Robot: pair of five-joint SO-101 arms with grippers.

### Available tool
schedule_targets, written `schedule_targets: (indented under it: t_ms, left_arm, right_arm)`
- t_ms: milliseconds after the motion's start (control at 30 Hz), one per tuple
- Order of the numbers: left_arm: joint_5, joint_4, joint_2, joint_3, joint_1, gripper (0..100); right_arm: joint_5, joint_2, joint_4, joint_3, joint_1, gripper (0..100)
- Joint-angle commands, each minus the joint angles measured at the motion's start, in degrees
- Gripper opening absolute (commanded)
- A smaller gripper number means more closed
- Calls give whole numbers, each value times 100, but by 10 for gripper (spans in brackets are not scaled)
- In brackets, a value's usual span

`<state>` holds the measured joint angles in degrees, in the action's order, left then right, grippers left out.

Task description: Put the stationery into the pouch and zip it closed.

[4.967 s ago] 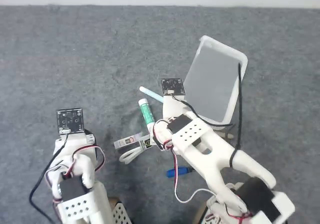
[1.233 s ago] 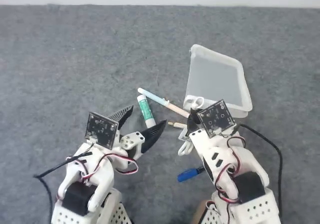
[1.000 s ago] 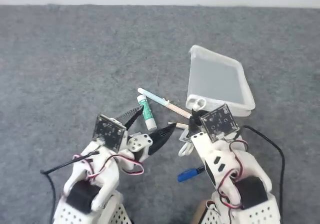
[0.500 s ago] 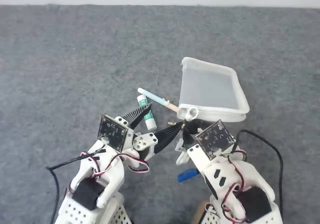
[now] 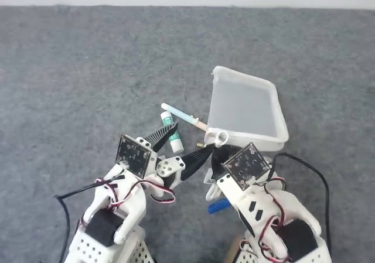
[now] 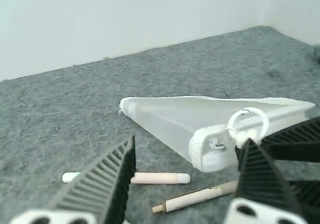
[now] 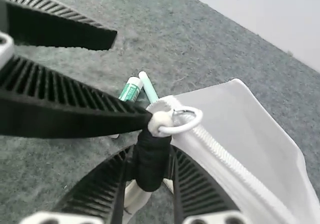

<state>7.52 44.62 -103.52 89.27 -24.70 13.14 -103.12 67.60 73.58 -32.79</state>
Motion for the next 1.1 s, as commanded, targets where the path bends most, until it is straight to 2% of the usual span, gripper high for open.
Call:
schedule_targets:
  t_ms: [0,233,800,1067]
  left_arm:
    - [18,-457,-62,163,-26,311]
    - [44,-589,-62,312,492,311]
    - [35,-352,-62,532,123,311]
    - [18,-738,-62,725,132,279]
  right_arm:
    - [70,-101,13,-220,-101,6]
    - [53,-101,40,-308,-75,6]
    - [26,-101,48,-325,-136,6]
    - [35,-101,171,-422,-505,6]
